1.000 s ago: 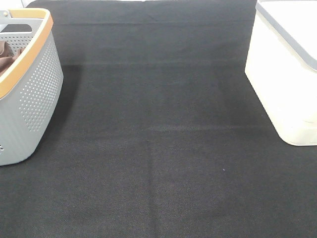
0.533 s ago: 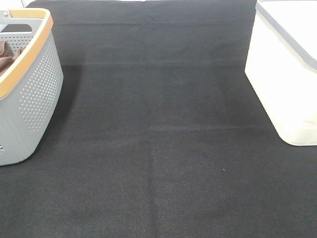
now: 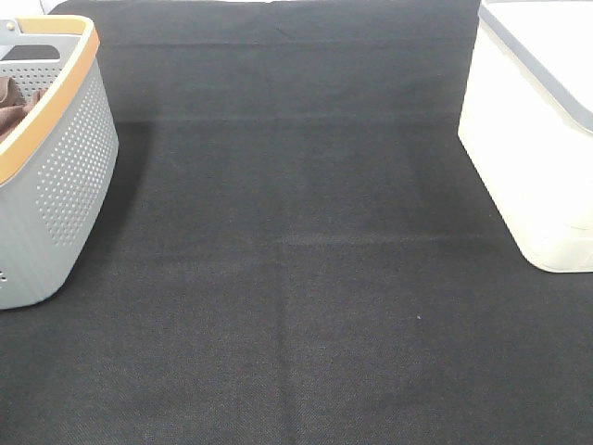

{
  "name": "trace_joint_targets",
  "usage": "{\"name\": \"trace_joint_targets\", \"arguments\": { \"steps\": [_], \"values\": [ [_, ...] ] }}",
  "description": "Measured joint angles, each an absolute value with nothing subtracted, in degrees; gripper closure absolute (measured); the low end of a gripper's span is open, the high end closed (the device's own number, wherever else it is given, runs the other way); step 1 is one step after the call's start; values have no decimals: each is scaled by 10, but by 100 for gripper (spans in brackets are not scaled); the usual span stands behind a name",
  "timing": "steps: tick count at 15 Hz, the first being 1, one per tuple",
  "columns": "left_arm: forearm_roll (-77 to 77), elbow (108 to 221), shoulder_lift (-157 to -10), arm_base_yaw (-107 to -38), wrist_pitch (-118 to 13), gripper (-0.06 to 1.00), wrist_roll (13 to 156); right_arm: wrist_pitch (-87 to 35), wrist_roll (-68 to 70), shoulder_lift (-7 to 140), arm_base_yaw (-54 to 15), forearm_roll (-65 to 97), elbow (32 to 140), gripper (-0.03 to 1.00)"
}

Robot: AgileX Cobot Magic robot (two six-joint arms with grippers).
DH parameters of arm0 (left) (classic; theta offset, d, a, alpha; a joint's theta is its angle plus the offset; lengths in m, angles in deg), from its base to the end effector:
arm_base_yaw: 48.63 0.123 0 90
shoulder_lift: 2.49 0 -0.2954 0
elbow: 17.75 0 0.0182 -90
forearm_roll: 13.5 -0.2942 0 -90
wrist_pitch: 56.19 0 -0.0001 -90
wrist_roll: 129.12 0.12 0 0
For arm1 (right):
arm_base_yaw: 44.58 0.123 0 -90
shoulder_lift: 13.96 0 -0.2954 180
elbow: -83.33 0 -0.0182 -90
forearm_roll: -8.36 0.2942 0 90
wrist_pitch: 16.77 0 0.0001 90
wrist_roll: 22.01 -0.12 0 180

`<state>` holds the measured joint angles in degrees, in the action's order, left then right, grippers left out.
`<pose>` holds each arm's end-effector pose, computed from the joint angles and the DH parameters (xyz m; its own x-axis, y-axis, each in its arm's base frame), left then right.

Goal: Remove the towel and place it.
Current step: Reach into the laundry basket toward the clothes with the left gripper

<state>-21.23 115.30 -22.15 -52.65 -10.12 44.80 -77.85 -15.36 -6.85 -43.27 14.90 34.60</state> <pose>0.0956 0.0049 0.3102 -0.3802 0.0145 -0.9248 -0.0242 0.9994 0.0256 0.0464 0.0130 0.2860 -0.4426 -0.0705 -0.8940 -0.1388 0.9903 -0.0093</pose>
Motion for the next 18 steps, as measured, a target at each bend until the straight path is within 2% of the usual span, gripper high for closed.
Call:
{"name": "trace_joint_targets", "arguments": {
  "steps": [2, 6, 12, 17, 18],
  "values": [
    [-234, 1154, -297, -526, -175, 22, 413, -779, -154, -69, -433, 149, 346, 30],
    [-283, 1226, -478, -525, -214, 22, 378, -779, -154, -69, -433, 149, 346, 30],
    [-348, 1400, -761, -444, -214, 22, 308, -779, -154, -69, -433, 149, 346, 30],
    [-347, 1584, -974, -436, -144, 22, 307, -779, -154, -69, -433, 149, 346, 30],
    [-347, 1584, -974, -436, -144, 22, 307, -779, -154, -69, -433, 149, 346, 30]
  ]
}}
